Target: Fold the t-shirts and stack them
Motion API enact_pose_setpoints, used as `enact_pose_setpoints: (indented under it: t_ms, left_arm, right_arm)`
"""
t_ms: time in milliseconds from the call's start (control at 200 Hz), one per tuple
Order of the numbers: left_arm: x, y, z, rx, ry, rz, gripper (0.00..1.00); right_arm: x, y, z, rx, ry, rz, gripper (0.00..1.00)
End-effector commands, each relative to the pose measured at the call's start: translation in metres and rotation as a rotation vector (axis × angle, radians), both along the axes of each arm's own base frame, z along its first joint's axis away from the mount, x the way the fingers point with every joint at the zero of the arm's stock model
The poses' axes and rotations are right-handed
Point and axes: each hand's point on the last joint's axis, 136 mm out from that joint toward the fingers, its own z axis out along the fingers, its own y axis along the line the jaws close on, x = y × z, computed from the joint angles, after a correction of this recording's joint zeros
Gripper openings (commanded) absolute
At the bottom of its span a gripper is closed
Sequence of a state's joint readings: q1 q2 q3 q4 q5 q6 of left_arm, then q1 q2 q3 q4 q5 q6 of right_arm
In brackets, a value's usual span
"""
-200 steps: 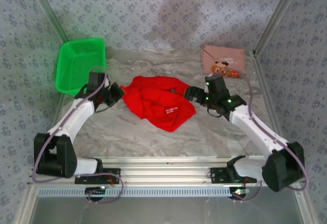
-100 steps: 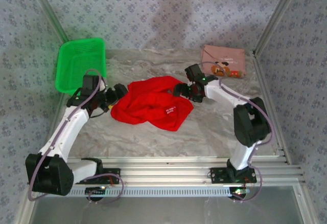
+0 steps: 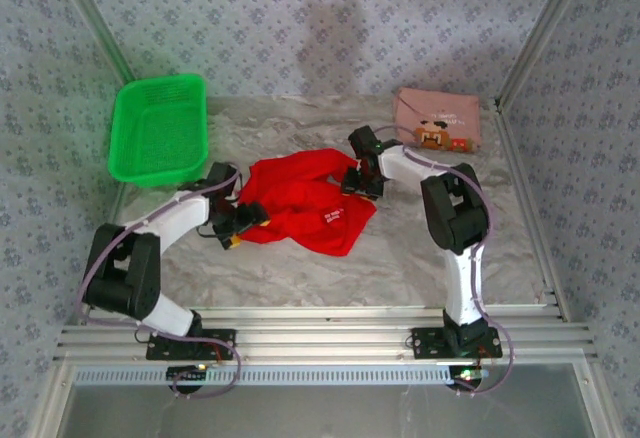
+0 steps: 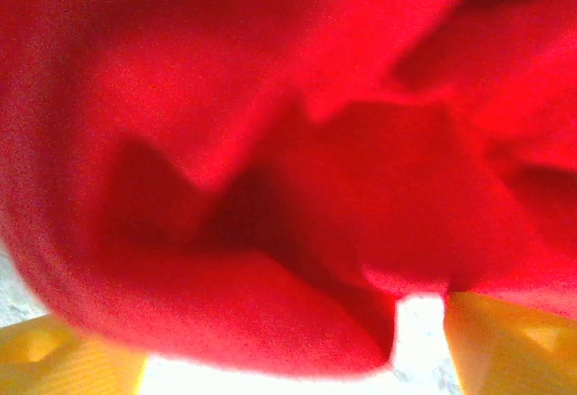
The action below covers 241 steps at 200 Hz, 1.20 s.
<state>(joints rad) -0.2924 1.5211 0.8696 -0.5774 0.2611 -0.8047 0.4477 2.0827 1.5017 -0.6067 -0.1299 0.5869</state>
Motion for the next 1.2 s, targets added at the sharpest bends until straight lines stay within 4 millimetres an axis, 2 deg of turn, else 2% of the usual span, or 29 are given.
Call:
enact_pose_setpoints:
  t_ms: [0, 85, 125, 180, 225, 320, 410, 485, 600, 665, 710, 720, 735, 799, 844, 919, 964, 1014, 1099, 1199]
  left_arm:
    - [0.013, 0.011, -0.007, 0.062, -0.008, 0.038, 0.72]
    - [0.017, 0.015, -0.012, 0.093, -0.009, 0.037, 0.48]
    - [0.022, 0.015, -0.01, 0.098, -0.02, 0.031, 0.3]
    - [0.031, 0.008, -0.001, 0.081, -0.049, 0.015, 0.11]
    - [0.042, -0.002, 0.014, 0.063, -0.102, -0.008, 0.04]
    - [0.066, -0.031, 0.063, 0.022, -0.245, -0.098, 0.0]
    - [0.081, -0.061, 0.119, 0.01, -0.393, -0.219, 0.0]
    - [0.091, -0.08, 0.17, -0.068, -0.522, -0.25, 0.0]
    - [0.092, -0.088, 0.247, -0.18, -0.751, -0.258, 0.0]
    - [0.086, -0.08, 0.274, -0.224, -0.847, -0.247, 0.0]
    - [0.082, -0.065, 0.277, -0.237, -0.875, -0.213, 0.0]
    - [0.081, -0.061, 0.277, -0.239, -0.881, -0.201, 0.0]
    - [0.08, -0.054, 0.274, -0.237, -0.883, -0.18, 0.0]
    - [0.078, -0.018, 0.247, -0.234, -0.833, -0.067, 0.0]
    - [0.077, 0.002, 0.224, -0.25, -0.778, 0.006, 0.0]
    - [0.075, 0.016, 0.194, -0.255, -0.7, 0.034, 0.01]
    - [0.074, 0.014, 0.182, -0.246, -0.66, 0.005, 0.0]
    - [0.073, 0.008, 0.185, -0.276, -0.652, -0.025, 0.0]
    - [0.064, -0.001, 0.213, -0.304, -0.723, -0.059, 0.0]
    - [0.043, 0.005, 0.239, -0.259, -0.78, -0.078, 0.0]
  right_arm:
    - [-0.008, -0.01, -0.018, -0.038, 0.069, -0.043, 0.36]
    - [-0.005, -0.017, -0.014, -0.033, 0.053, -0.06, 0.21]
    - [-0.003, -0.019, -0.009, -0.014, 0.036, -0.09, 0.14]
    - [0.003, -0.02, -0.001, 0.022, -0.008, -0.107, 0.04]
    - [0.007, -0.024, 0.008, 0.037, -0.036, -0.117, 0.0]
    - [0.015, -0.036, 0.037, 0.068, -0.121, -0.148, 0.0]
    - [0.02, -0.06, 0.073, 0.073, -0.233, -0.213, 0.0]
    - [0.028, -0.084, 0.105, 0.087, -0.332, -0.271, 0.0]
    - [0.02, -0.117, 0.146, 0.079, -0.416, -0.324, 0.0]
    - [0.016, -0.135, 0.165, 0.085, -0.481, -0.363, 0.0]
    - [0.013, -0.144, 0.18, 0.084, -0.529, -0.38, 0.0]
    - [0.007, -0.147, 0.167, 0.068, -0.504, -0.383, 0.0]
    - [0.005, -0.15, 0.17, 0.068, -0.515, -0.388, 0.0]
    - [-0.004, -0.157, 0.169, 0.059, -0.529, -0.403, 0.0]
    - [-0.009, -0.159, 0.16, 0.06, -0.514, -0.405, 0.0]
    - [-0.018, -0.159, 0.14, 0.066, -0.46, -0.408, 0.0]
    - [-0.021, -0.159, 0.131, 0.068, -0.438, -0.414, 0.0]
    - [-0.024, -0.157, 0.128, 0.071, -0.43, -0.415, 0.0]
    - [-0.027, -0.155, 0.136, 0.074, -0.446, -0.4, 0.0]
    - [-0.035, -0.149, 0.147, 0.108, -0.45, -0.368, 0.0]
